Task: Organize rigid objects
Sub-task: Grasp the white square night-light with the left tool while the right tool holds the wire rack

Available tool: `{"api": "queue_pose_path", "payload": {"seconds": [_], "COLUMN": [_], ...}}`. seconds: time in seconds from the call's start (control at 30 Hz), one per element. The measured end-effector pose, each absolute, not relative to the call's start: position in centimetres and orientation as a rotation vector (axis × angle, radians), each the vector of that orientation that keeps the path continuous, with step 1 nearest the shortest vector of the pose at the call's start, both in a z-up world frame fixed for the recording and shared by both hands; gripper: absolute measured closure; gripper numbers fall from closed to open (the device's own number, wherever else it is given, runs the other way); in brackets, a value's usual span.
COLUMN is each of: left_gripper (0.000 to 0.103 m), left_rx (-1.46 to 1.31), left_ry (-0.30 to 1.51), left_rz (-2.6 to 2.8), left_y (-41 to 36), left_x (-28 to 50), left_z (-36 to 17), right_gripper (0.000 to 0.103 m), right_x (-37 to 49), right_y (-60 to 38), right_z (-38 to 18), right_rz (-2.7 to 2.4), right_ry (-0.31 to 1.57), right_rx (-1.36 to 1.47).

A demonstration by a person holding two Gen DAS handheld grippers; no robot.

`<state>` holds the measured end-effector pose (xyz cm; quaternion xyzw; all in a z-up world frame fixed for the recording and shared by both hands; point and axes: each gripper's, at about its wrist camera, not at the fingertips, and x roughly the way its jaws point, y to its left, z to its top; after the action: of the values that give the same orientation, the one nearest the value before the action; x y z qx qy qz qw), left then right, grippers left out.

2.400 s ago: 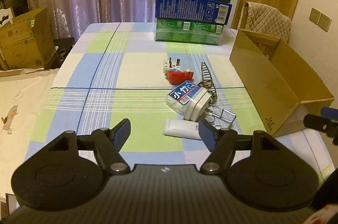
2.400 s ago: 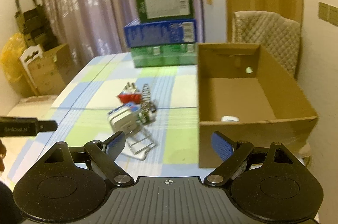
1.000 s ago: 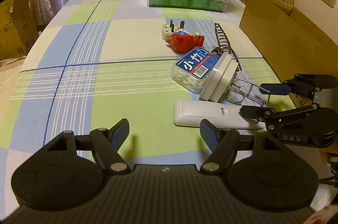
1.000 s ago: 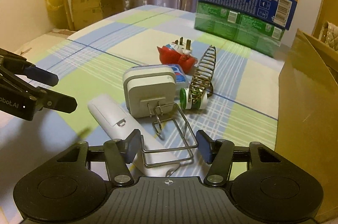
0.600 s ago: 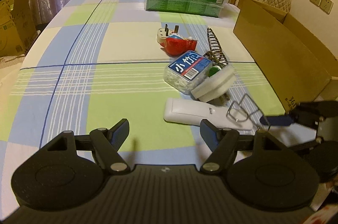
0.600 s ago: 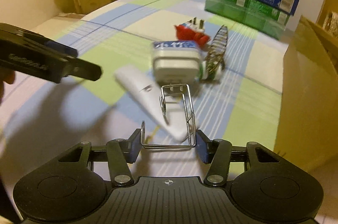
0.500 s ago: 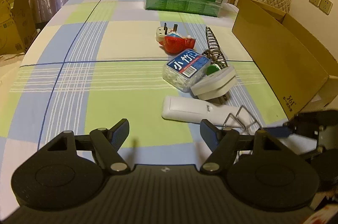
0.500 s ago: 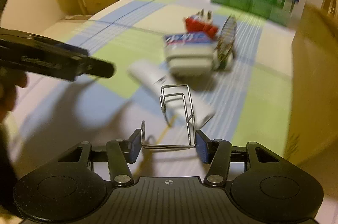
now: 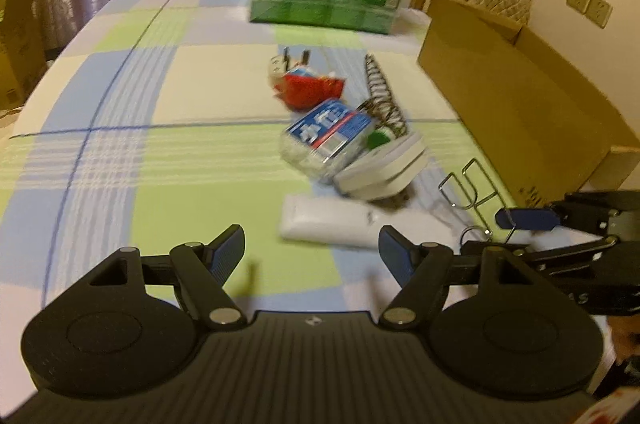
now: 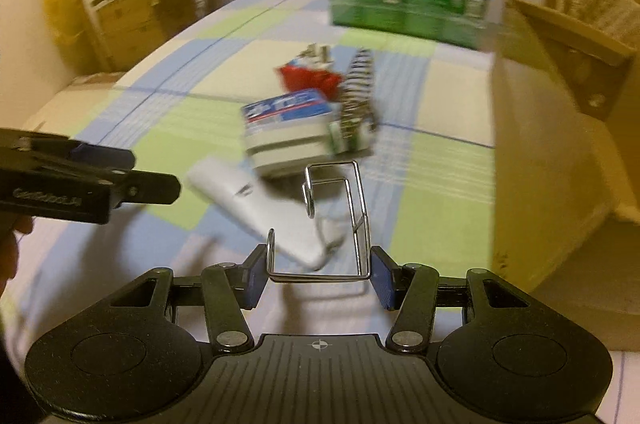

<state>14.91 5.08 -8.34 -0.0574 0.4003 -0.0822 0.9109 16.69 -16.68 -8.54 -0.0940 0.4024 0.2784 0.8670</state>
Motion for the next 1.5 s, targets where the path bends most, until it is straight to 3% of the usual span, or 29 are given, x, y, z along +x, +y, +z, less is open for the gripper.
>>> {"api": "queue_pose_path", "payload": {"seconds": [0.33,0.93,1.0,1.03,1.1,1.13,1.37,1.43,1.5], "left_gripper": [0.034,0.035,0.042,0.062,0.087,0.089,0.087,0.071,0.064], "left_rx": [-0.116,-0.354,-0.35,-0.343,-0.326,-0.306,-0.228,-0.238,-0.263], "left_ry": [0.811,0.875,0.873,0.869,0.868,0.871,0.863,0.863,0.855], "left_rz": [-0.272,-0.139,-0.141,-0.147,-0.171,-0.172,-0.205,-0.204,-0.204], "left_y": [1.9,0.4,0.3,0.2,0.3,0.2,0.5,0.8,1.2], "left_x": [18.9,22.8,22.6,22.4,21.7,21.3,18.7,18.8,19.1], "left_z": [-8.9,-10.6,-10.4,-10.2,-9.6,-9.4,-9.1,-9.2,-9.3], "right_gripper": [0.053,0.053,0.053,0.053,0.053,0.053,0.053,0.053,0.053], "right_x": [16.3,14.9,14.7,14.6,14.3,14.2,13.0,12.3,11.7], "right_y": [-18.0,-18.8,-18.8,-18.9,-19.1,-19.2,-19.9,-20.4,-20.6], "right_z": [-8.3,-8.3,-8.3,-8.3,-8.2,-8.2,-8.1,-8.0,-7.6], "right_rz": [0.481,0.378,0.376,0.375,0.374,0.374,0.356,0.336,0.317], "right_ry": [0.823,0.797,0.803,0.805,0.81,0.814,0.818,0.81,0.785], "right_rx": [-0.141,-0.025,-0.019,-0.015,-0.005,-0.004,0.0,0.003,-0.011]}}
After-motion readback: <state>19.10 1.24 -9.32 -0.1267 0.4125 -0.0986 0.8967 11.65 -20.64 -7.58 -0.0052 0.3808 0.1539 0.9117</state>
